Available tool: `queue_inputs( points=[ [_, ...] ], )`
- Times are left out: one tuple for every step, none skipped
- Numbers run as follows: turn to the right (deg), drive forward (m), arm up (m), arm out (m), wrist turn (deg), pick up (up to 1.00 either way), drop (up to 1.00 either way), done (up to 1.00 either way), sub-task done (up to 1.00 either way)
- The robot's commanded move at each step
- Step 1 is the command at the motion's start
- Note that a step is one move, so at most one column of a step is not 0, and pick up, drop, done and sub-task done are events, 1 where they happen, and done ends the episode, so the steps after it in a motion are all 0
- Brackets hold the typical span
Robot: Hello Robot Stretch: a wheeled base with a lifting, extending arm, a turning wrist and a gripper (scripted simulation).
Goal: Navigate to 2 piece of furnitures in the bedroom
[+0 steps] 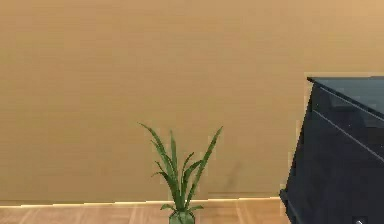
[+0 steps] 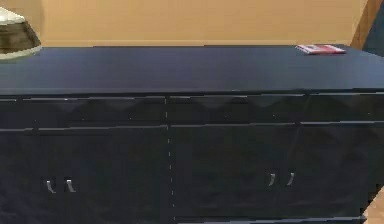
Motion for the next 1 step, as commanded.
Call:
queue_inputs(
  points=[
    [30.0,0.0,0.0,0.0,0.0,0.0,0.0,0.0,0.0]
  ],
)
